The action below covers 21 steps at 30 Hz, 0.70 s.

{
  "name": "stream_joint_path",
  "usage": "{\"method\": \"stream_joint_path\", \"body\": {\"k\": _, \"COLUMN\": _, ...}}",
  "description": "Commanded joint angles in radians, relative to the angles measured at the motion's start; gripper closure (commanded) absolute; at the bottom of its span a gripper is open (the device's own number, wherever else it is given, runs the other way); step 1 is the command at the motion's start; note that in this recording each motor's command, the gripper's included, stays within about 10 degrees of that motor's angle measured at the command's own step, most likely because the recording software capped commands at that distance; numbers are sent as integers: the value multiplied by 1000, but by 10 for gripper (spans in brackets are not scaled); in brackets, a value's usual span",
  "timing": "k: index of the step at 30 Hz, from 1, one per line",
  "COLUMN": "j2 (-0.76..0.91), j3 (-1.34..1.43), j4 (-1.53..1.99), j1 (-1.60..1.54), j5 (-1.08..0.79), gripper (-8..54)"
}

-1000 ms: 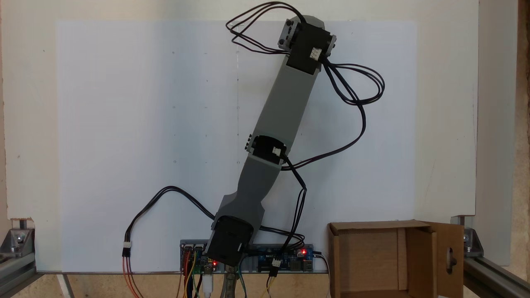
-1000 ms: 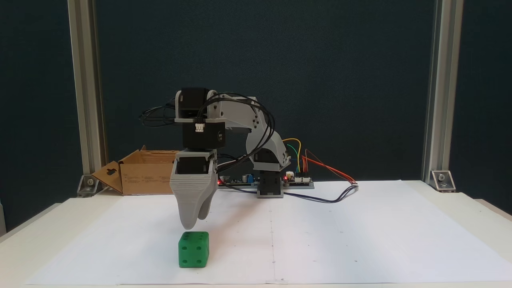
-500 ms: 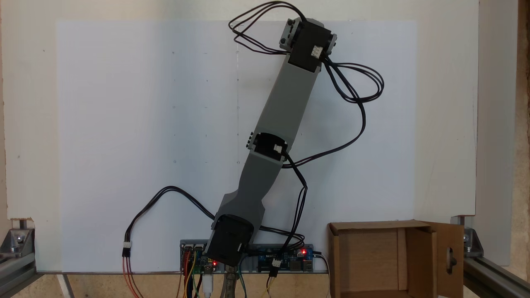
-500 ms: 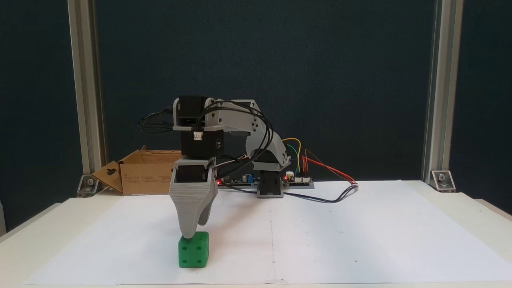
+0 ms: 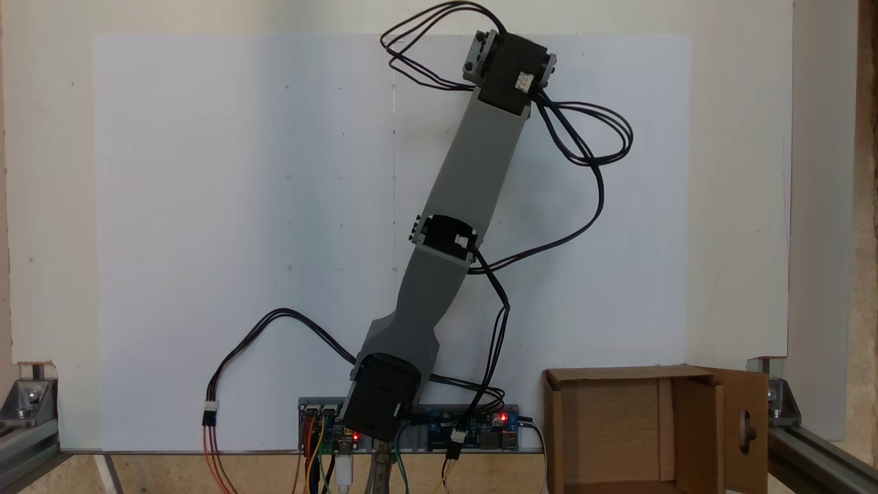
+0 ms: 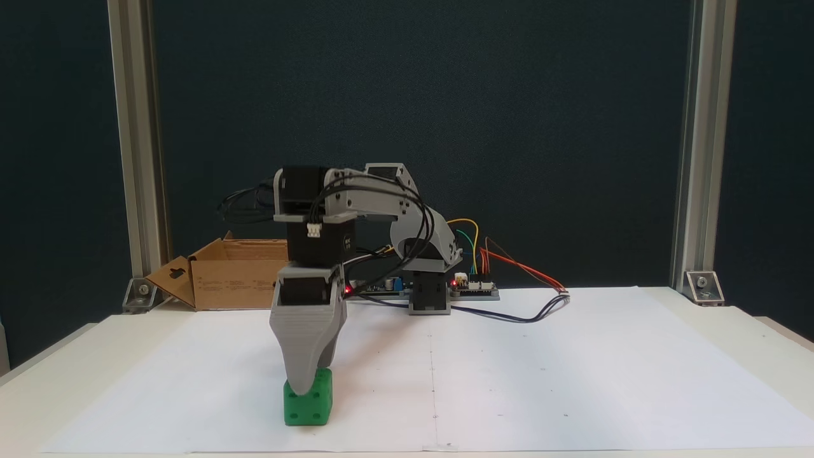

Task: Grasp a green dice and put it in the bin.

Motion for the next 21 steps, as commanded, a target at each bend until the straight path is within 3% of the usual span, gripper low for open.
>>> {"method": "stream_joint_path", "body": {"k": 1, "j2": 9, "j3": -61, "j4": -2, "j1": 2, "j5": 48, "gripper": 25}}
{"method": "stream_joint_path", "body": {"k": 21, "j2": -40, "j3": -61, "j4": -87, "j1": 20, "j5": 51, "gripper": 33}}
